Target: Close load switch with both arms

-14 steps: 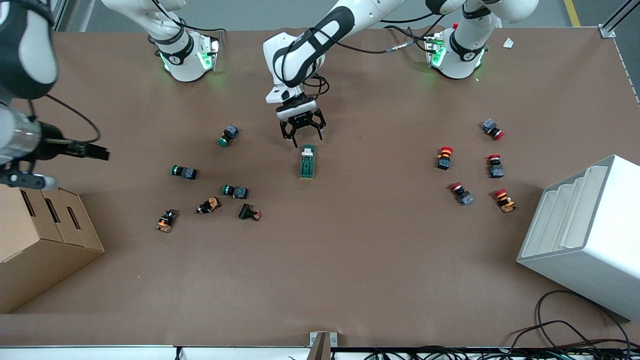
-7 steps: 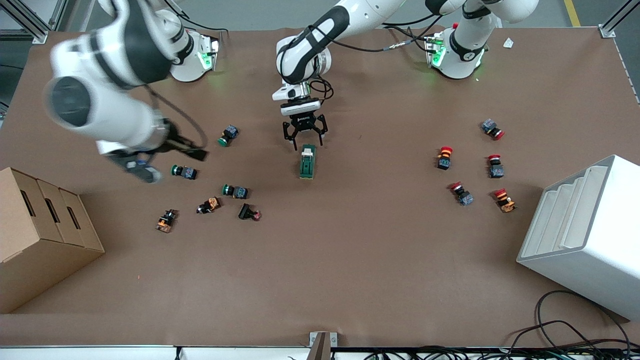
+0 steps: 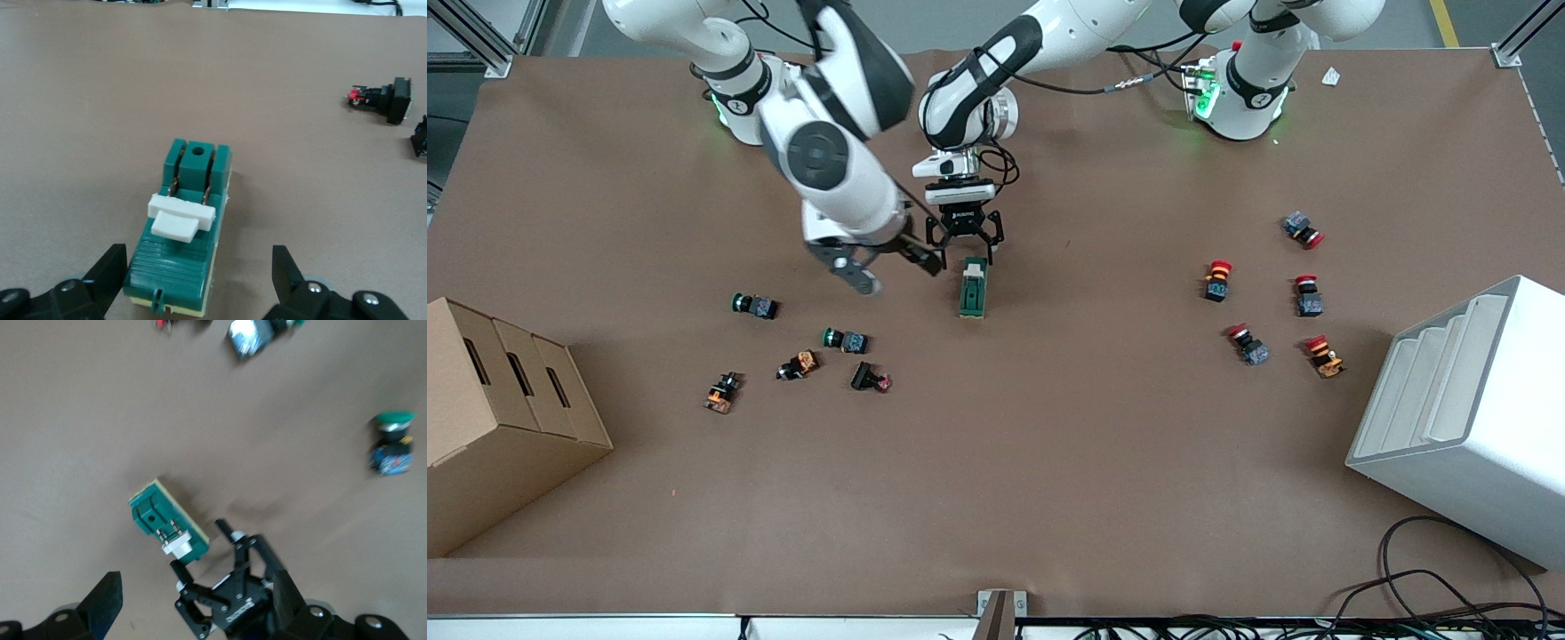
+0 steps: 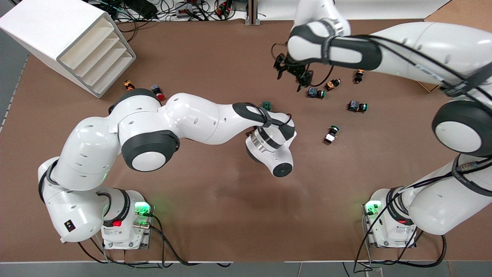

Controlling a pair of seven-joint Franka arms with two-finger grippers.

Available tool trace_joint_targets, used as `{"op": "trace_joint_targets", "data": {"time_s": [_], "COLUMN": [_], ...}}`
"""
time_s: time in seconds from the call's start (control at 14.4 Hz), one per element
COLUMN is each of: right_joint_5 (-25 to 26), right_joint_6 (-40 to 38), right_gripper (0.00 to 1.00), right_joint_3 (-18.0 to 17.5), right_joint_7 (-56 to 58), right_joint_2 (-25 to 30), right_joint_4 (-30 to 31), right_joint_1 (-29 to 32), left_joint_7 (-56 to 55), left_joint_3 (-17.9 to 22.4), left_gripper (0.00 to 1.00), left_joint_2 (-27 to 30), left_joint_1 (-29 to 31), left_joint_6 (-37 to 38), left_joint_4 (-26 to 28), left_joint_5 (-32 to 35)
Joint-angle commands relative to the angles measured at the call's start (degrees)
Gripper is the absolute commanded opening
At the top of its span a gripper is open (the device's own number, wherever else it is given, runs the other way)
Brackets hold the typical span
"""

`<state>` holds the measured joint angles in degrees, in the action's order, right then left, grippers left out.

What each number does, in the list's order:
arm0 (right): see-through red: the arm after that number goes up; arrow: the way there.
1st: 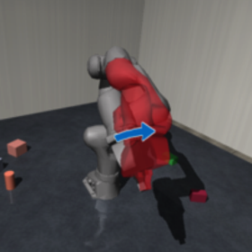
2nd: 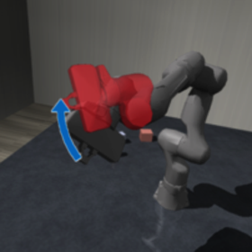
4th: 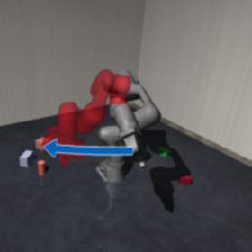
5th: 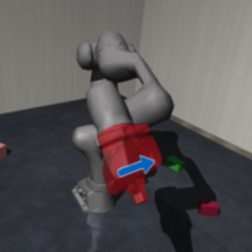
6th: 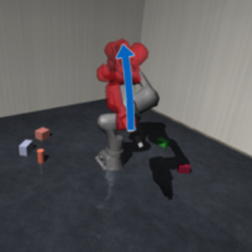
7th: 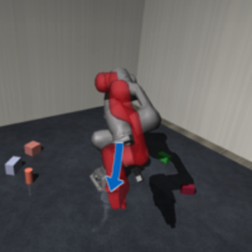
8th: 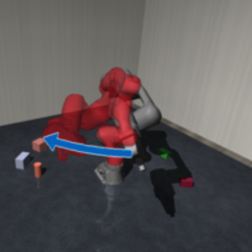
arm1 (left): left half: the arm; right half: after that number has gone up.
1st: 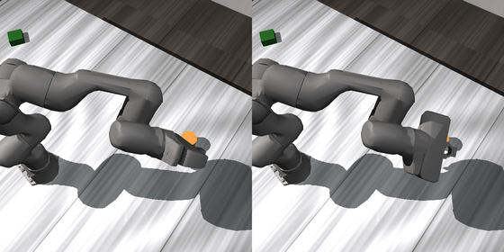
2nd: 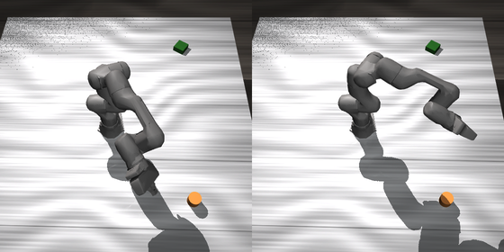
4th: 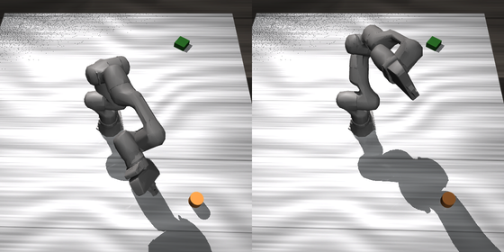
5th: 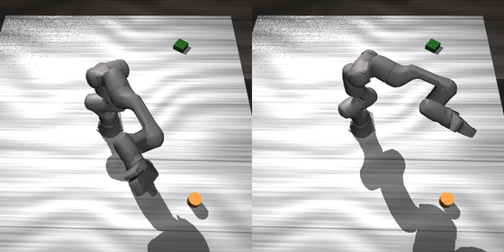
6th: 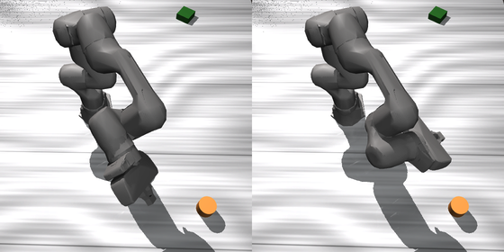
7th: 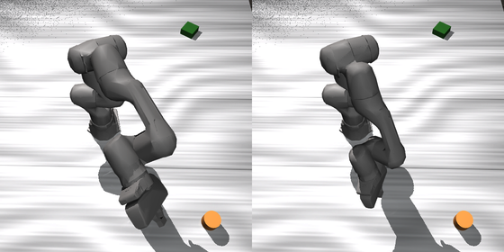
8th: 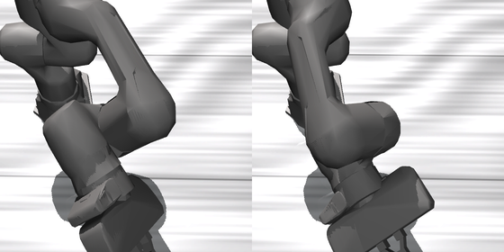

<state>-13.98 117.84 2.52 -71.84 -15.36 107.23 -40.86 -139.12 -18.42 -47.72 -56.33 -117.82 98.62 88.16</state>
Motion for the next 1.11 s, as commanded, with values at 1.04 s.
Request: {"op": "trace_joint_targets", "data": {"time_s": [1.04], "right_joint_5": [-12.7], "right_joint_6": [18.7], "right_gripper": [1.0], "right_joint_3": [0.8], "right_joint_7": [-6.3], "right_joint_2": [-15.2], "right_joint_4": [-0.2], "right_joint_1": [-9.9], "left_joint_7": [-5.6], "left_joint_3": [0.6], "left_gripper": [0.99], "left_joint_2": [-1.7], "left_joint_1": [-1.7], "left_joint_6": [1.3], "left_joint_4": [6.7], "left_joint_5": [7.9]}}
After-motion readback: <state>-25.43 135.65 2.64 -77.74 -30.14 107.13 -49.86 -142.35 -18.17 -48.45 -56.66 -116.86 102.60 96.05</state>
